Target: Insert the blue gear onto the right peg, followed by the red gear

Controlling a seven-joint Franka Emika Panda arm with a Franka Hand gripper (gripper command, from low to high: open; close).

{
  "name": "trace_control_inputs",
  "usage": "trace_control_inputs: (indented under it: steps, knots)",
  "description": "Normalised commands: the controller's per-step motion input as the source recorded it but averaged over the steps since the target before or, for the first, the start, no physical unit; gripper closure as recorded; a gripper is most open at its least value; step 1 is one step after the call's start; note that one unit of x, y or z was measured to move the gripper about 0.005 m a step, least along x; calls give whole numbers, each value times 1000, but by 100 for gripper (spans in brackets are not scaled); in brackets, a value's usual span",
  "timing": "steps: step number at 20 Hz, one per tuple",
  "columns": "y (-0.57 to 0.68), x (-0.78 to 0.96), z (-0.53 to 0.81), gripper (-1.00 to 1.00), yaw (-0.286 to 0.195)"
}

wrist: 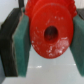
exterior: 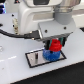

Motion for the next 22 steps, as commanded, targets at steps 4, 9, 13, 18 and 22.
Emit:
trace_control_inputs:
  steps: [4,9,13,18,22]
  knots:
    - [-102,96,-22,100,0]
    - [-13,125,-64,100,0]
    - [22,76,73,100,0]
    - [108,24,166,100,0]
    - [104,0,416,100,0]
